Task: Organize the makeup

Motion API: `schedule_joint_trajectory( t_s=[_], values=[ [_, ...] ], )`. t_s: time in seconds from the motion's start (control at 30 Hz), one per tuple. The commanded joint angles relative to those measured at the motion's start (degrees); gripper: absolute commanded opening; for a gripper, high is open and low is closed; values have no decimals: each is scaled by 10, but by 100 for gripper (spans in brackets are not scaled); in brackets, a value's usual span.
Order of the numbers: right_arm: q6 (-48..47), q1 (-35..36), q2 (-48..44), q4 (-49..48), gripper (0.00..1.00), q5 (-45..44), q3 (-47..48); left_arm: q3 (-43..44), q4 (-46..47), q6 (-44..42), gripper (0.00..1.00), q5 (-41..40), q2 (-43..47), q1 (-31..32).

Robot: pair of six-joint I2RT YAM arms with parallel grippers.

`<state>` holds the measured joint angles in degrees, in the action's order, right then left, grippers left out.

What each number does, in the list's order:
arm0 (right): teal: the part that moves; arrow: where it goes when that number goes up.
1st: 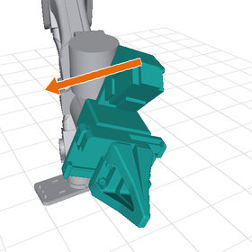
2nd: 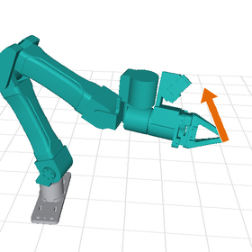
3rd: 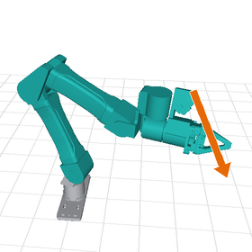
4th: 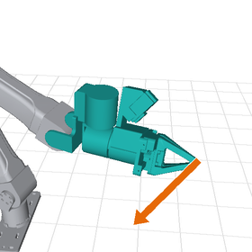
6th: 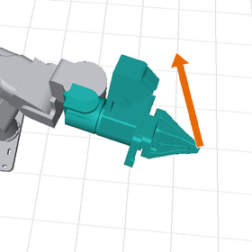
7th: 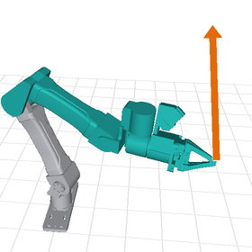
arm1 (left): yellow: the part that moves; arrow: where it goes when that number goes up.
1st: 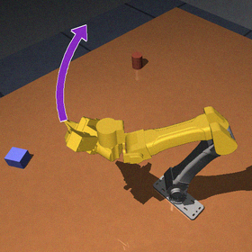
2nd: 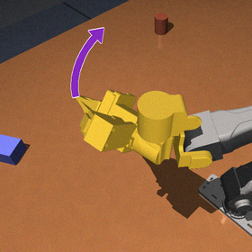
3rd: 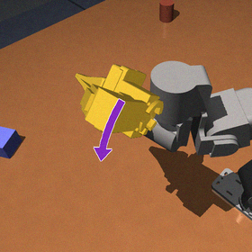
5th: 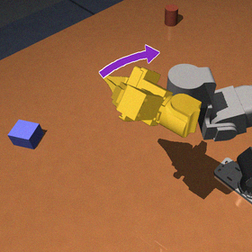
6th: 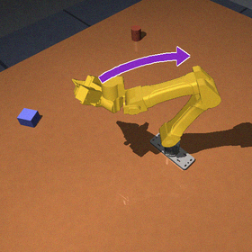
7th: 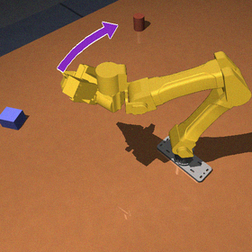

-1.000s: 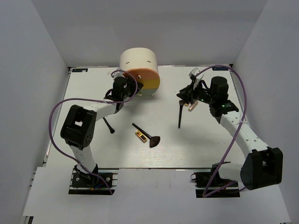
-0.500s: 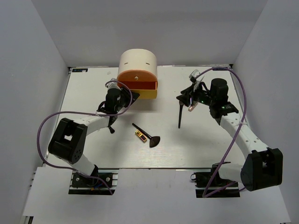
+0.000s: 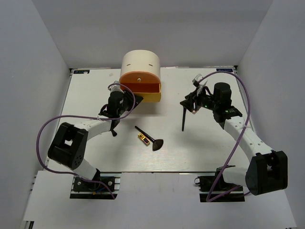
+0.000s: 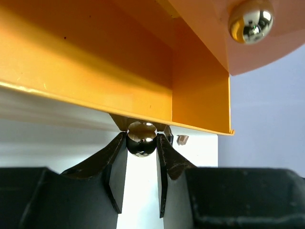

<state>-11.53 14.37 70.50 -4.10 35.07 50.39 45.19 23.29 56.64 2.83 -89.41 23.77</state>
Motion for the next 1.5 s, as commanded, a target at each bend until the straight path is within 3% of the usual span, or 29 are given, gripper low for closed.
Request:
schedule_joint_trajectory(
  t_s=[0.0,0.3,0.33,0.5,0.6,0.8,0.97,1.2,1.37,1.47],
  values=[
    [-2,-1,-2,-7,52,-10,-6,-5,-11,5,25,11,38,8],
    [11,0,20,1,55,-47,-15,-12,-30,5,32,19,50,8],
    [12,0,22,1,55,-50,-17,-12,-32,5,43,17,50,8],
    [38,-1,45,19,55,-97,-25,-5,-46,5,72,12,56,8],
    [55,-1,75,40,45,-131,-15,6,-57,-3,86,4,69,8],
    [103,2,168,130,36,-163,27,24,-99,-37,88,-9,114,8],
    [143,6,244,178,35,-199,85,10,-151,-86,89,-20,185,8],
    [164,14,298,189,39,-235,115,-12,-351,-120,90,-128,334,-3],
    [172,21,334,203,42,-269,141,-19,-523,-96,91,-218,369,-3],
    [171,29,348,200,42,-288,151,-25,-575,-74,93,-237,368,-3]
  ],
)
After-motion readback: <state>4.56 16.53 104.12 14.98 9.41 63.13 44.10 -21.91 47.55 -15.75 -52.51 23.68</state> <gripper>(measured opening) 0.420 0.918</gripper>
